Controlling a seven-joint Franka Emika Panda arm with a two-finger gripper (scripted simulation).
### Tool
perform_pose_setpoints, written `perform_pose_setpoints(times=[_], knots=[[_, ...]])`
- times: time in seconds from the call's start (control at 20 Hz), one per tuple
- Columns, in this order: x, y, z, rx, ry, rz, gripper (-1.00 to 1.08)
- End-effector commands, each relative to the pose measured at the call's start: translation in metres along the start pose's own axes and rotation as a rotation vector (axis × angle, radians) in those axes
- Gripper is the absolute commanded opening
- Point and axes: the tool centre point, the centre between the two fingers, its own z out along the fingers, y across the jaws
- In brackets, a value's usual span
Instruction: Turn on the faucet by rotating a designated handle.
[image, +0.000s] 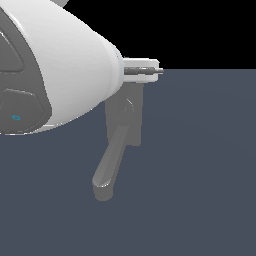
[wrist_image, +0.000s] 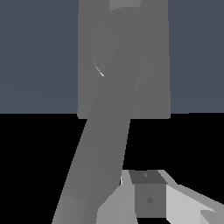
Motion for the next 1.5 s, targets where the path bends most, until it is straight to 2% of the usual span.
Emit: perform_pose_setpoints(times=[0.0, 0.95, 1.05, 1.45], knots=[[0.001, -0.004, 0.001, 0.003, -0.001, 0.001, -1.00], [0.002, -0.074, 0.009, 0.013, -0.039, 0.007, -1.00], [0.003, -0.073, 0.005, 0.027, -0.045, 0.024, -1.00], [0.019, -0.089, 0.007, 0.023, -0.043, 0.019, -1.00]])
